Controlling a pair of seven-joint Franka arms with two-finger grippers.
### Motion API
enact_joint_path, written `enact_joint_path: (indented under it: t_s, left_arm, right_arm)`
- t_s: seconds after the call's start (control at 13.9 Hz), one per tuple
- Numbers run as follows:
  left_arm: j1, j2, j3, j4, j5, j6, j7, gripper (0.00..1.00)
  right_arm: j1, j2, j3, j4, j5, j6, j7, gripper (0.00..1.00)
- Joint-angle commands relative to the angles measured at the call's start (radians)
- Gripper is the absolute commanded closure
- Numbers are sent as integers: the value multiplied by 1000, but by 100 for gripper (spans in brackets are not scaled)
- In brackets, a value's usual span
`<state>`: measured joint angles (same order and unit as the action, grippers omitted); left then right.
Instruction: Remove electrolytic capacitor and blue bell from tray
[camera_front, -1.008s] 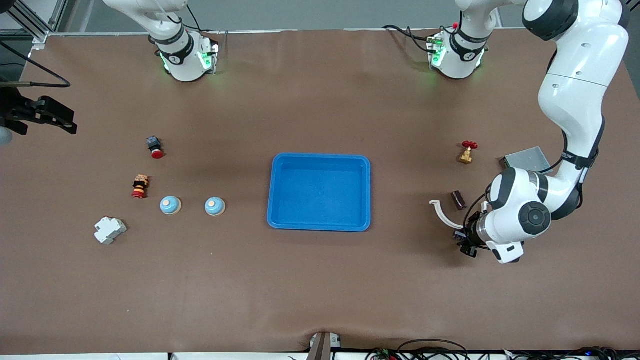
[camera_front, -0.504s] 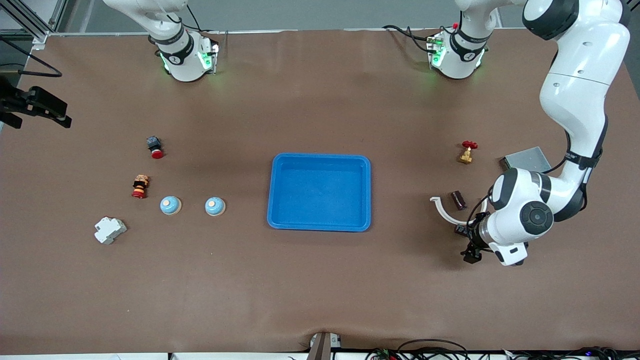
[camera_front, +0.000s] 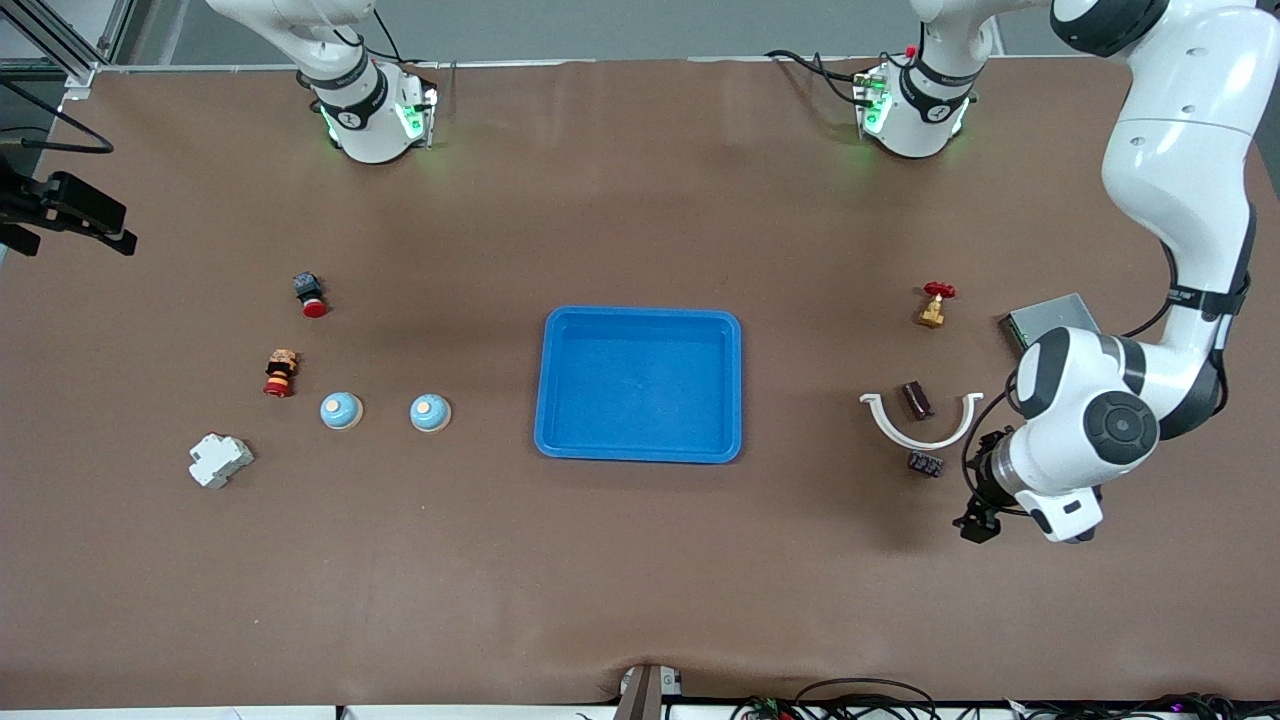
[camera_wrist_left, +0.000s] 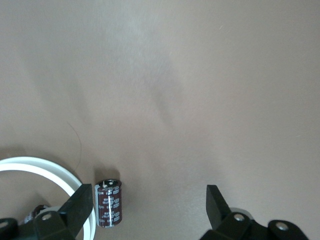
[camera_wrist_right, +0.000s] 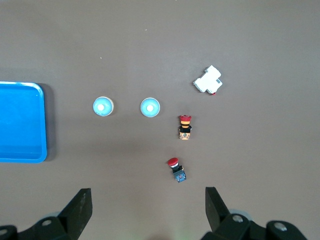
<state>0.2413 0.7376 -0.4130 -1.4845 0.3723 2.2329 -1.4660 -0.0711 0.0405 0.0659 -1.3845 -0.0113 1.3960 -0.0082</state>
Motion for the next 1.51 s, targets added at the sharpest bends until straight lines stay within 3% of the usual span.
enact_joint_path:
  t_s: [0.0,0.29,0.5,1.01,1.44]
  left_arm:
    - [15,-56,0,7,11,-64,64,0]
    - [56,-127,2,18,-135,-146,306,0]
    - [29,-187,112,39,-281,-226,560,0]
    - [30,-312,146,30,-302,-341,818,0]
    - [73,-464,146,0,-309,-392,1318,0]
  right_arm:
    - [-21,-42,-1,-36,36,-2,2,0]
    - [-21,-42,-29,-37,68,6,1,0]
    - [-21,-42,-37,-39,68,9,1,0]
    - [-21,-53,-58,-100,85,29,-1,0]
    - [-21,-88,-69,-180,88,90,-4,0]
